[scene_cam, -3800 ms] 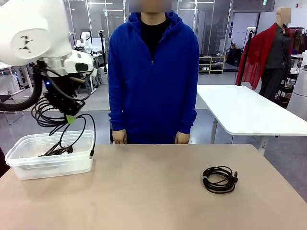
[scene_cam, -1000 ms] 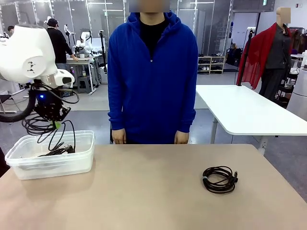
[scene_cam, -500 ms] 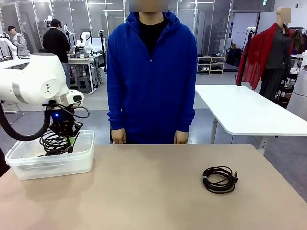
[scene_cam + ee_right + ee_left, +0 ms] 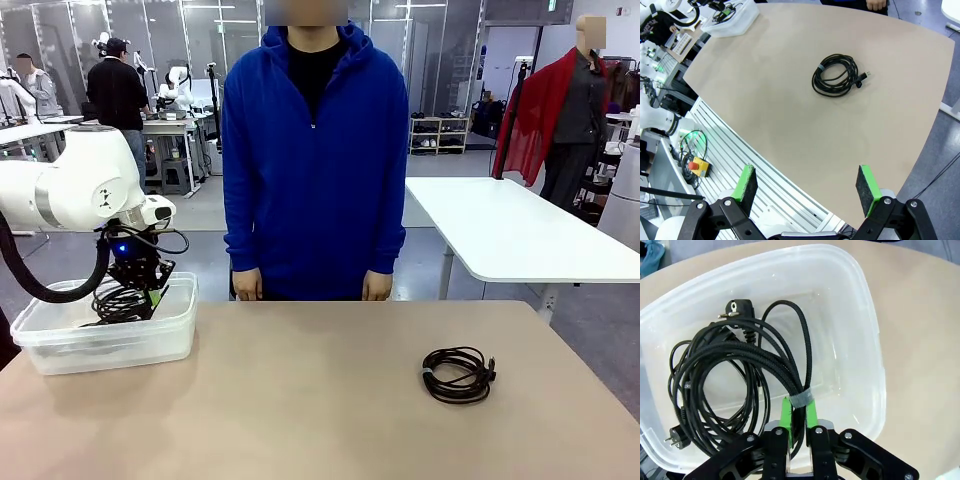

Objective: Organize and store the cables.
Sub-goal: Place the USB Extension Cable into the Organizing box.

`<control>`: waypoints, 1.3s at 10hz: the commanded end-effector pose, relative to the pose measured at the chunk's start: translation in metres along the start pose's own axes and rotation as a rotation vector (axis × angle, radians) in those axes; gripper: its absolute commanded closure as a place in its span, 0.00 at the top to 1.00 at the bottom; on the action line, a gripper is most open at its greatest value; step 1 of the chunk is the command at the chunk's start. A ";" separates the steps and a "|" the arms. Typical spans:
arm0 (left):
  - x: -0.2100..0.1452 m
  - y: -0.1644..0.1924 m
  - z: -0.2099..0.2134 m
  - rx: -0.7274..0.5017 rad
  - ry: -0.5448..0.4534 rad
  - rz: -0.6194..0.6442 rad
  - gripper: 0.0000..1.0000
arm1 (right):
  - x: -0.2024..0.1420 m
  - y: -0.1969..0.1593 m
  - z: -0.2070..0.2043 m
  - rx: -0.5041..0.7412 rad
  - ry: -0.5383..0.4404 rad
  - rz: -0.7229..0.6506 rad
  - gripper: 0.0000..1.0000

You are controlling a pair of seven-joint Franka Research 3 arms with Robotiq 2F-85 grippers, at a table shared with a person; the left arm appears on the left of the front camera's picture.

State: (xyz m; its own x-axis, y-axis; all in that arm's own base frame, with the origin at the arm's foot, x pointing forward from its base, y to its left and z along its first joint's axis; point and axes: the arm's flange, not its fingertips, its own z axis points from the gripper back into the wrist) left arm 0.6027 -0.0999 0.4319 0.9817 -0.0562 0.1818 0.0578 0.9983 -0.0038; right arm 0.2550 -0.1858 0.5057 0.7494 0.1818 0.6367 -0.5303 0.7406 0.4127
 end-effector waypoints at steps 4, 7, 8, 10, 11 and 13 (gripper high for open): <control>0.009 0.001 0.000 -0.028 -0.002 -0.006 0.59 | -0.001 0.000 0.000 0.008 -0.011 0.015 1.00; 0.007 0.002 0.000 -0.036 -0.009 -0.008 0.76 | -0.001 0.000 0.000 0.008 -0.011 0.015 1.00; 0.007 0.002 0.000 -0.043 -0.013 -0.010 0.89 | -0.001 0.000 0.000 0.008 -0.011 0.015 1.00; 0.006 0.004 -0.001 -0.050 -0.015 -0.012 1.00 | -0.001 0.000 0.000 0.008 -0.011 0.015 1.00; 0.007 0.004 -0.001 -0.051 -0.012 -0.011 1.00 | -0.001 0.000 0.000 0.008 -0.011 0.015 1.00; 0.008 0.003 0.001 -0.061 -0.002 -0.013 1.00 | -0.001 0.000 0.000 0.008 -0.011 0.015 1.00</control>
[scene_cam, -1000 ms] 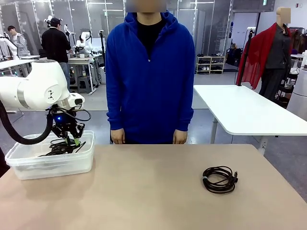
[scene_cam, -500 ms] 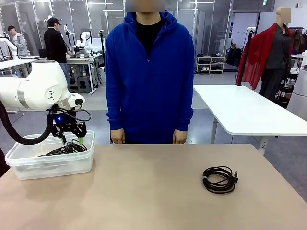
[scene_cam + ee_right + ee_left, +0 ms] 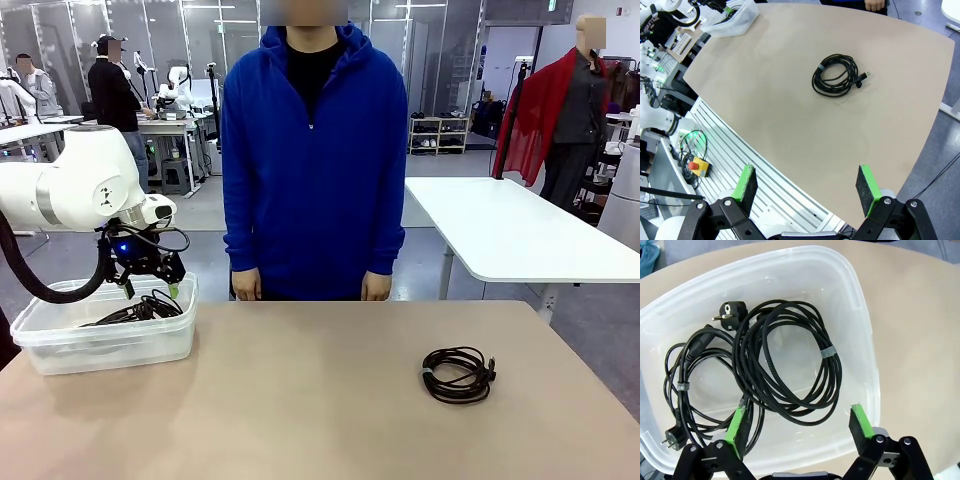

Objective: Organize and store the cables.
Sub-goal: Place the USB Extension Cable into the Organizing box.

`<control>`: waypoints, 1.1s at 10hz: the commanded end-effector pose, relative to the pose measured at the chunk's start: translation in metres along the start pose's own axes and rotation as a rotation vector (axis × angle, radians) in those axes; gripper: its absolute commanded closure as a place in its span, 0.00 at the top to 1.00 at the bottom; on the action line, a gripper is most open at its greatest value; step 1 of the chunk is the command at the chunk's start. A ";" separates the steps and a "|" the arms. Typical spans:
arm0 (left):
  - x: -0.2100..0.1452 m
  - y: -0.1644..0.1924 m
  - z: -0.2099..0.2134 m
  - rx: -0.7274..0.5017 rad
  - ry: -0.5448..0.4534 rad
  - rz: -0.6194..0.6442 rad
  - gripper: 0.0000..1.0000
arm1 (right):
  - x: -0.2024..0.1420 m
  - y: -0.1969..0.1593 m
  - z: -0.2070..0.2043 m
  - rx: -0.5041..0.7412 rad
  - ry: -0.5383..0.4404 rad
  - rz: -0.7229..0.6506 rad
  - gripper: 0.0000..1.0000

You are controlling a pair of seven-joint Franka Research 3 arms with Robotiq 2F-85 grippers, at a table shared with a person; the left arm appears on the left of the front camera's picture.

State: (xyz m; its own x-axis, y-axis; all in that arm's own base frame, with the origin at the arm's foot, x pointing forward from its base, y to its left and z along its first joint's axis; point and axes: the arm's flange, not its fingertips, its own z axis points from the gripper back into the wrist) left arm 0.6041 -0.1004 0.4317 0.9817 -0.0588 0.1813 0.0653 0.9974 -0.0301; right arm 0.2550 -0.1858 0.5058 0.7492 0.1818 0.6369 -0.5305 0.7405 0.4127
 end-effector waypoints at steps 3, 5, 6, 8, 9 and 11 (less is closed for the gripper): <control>0.000 0.000 0.000 -0.002 0.000 0.002 1.00 | -0.001 0.000 0.000 0.008 -0.010 0.015 1.00; 0.000 0.000 0.000 -0.002 0.000 0.002 1.00 | -0.001 0.000 0.000 0.008 -0.010 0.015 1.00; 0.000 0.000 0.000 -0.002 0.000 0.002 1.00 | -0.001 0.000 0.000 0.008 -0.010 0.015 1.00; 0.000 0.000 0.000 -0.002 0.000 0.002 1.00 | -0.001 0.000 0.000 0.008 -0.010 0.015 1.00; 0.000 0.000 0.000 -0.002 0.000 0.002 1.00 | -0.001 0.000 0.000 0.008 -0.010 0.015 1.00; 0.000 0.000 0.000 -0.002 0.000 0.002 1.00 | -0.001 0.000 0.000 0.008 -0.010 0.015 1.00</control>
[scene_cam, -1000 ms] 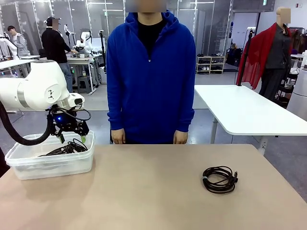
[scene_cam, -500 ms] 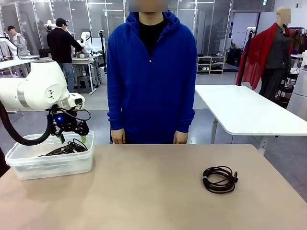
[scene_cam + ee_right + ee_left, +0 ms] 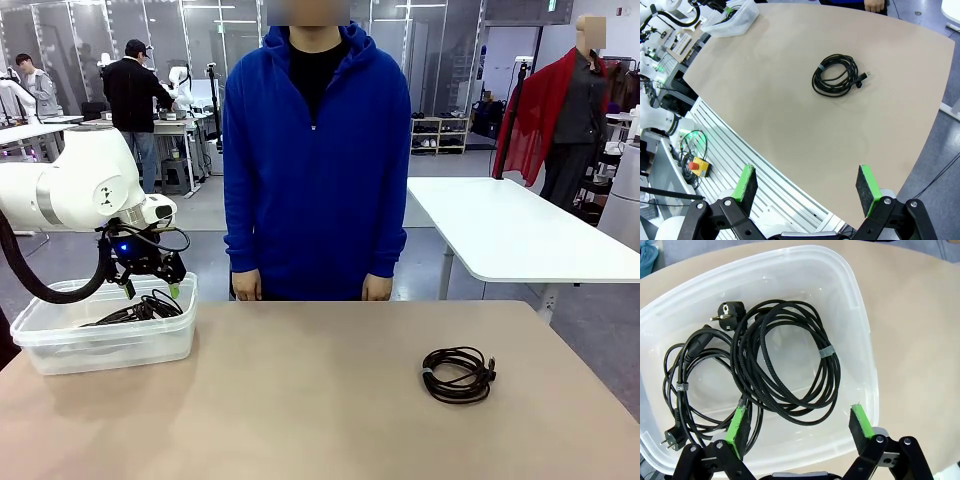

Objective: Organize and store the cables.
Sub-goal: Place the USB Extension Cable into the Organizing box.

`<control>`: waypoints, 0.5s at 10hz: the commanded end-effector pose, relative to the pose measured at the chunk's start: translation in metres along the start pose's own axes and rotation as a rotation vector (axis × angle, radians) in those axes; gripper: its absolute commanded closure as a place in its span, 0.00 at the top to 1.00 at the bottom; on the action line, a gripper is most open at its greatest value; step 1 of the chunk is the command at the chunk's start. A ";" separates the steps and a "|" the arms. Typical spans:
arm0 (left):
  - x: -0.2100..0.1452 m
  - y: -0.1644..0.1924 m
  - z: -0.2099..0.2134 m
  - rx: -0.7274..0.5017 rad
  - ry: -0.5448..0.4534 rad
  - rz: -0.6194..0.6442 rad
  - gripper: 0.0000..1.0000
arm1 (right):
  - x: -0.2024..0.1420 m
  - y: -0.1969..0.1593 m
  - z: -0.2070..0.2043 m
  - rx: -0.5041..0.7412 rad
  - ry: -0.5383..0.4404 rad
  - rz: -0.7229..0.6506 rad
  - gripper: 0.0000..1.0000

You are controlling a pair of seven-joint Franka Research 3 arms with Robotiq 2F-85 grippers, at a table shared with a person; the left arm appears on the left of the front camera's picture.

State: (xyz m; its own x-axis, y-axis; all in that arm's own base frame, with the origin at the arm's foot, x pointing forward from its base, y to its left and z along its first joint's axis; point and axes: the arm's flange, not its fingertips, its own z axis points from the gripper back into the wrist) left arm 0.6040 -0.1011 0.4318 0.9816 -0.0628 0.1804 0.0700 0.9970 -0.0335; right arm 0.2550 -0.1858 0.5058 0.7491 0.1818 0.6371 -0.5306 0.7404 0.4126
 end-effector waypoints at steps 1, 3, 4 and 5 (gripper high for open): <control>0.000 0.001 0.000 0.002 -0.001 0.006 1.00 | -0.001 0.000 0.000 0.008 -0.010 0.015 1.00; 0.000 0.001 0.000 0.002 -0.001 0.006 1.00 | -0.001 0.000 0.000 0.008 -0.010 0.015 1.00; 0.000 0.001 0.000 0.002 -0.001 0.006 1.00 | -0.001 0.000 0.000 0.008 -0.010 0.015 1.00; 0.000 0.001 0.000 0.002 -0.001 0.006 1.00 | -0.001 0.000 0.000 0.008 -0.010 0.015 1.00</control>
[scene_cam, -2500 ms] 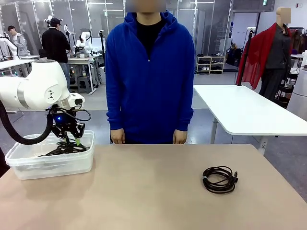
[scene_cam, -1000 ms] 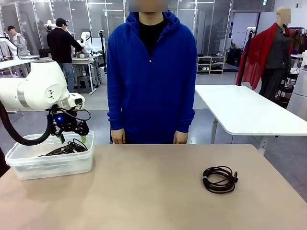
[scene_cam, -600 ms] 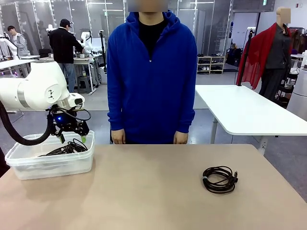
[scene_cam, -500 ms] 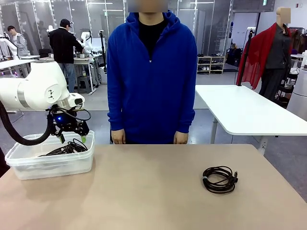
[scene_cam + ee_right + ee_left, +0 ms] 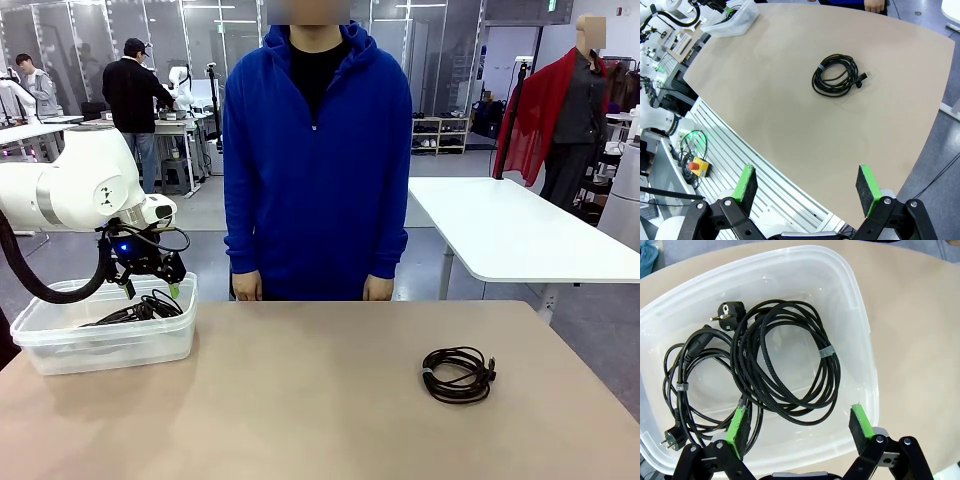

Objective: Organize and store the cables.
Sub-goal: Place the USB Extension Cable into the Organizing box.

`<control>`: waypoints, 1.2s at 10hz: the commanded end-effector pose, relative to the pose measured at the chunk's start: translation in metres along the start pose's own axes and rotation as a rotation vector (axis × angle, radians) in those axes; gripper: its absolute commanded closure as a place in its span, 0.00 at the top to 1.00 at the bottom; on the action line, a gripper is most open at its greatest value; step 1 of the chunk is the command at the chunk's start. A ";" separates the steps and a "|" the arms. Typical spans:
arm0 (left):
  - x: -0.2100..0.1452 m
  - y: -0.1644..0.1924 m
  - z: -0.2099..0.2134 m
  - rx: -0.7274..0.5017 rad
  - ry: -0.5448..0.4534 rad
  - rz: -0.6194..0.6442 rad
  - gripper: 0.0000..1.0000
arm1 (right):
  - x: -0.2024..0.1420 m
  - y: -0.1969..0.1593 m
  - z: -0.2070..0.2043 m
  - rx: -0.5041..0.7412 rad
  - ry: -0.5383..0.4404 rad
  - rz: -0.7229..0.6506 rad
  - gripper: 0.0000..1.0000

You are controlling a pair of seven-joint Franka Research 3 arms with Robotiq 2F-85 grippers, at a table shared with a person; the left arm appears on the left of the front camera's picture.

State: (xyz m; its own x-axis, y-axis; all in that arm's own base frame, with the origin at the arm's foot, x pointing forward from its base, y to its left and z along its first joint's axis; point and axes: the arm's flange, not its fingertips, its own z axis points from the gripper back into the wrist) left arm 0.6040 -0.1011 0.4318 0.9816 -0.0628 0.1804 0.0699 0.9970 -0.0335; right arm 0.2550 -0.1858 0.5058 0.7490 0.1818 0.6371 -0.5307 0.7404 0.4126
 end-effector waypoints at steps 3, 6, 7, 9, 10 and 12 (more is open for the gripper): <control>0.000 0.001 0.000 0.002 -0.001 0.006 1.00 | -0.001 0.000 0.000 0.008 -0.010 0.014 1.00; 0.000 0.001 0.000 0.002 -0.001 0.006 1.00 | -0.001 0.000 0.000 0.008 -0.010 0.014 1.00; 0.000 0.001 0.000 0.002 -0.001 0.006 1.00 | -0.001 0.000 0.000 0.008 -0.010 0.014 1.00; 0.000 0.001 0.000 0.002 -0.001 0.006 1.00 | -0.001 0.000 0.000 0.008 -0.010 0.014 1.00; 0.000 0.000 0.000 0.000 0.000 0.000 1.00 | -0.001 0.000 0.000 0.008 -0.010 0.014 1.00; -0.012 0.003 0.022 -0.075 -0.041 -0.109 1.00 | -0.001 0.000 0.000 0.008 -0.010 0.014 1.00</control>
State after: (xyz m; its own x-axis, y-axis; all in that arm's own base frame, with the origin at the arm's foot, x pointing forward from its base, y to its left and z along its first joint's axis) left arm 0.6013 -0.1028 0.4412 0.9745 -0.1088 0.1962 0.1191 0.9920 -0.0412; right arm 0.2550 -0.1858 0.5058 0.7490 0.1817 0.6372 -0.5307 0.7403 0.4127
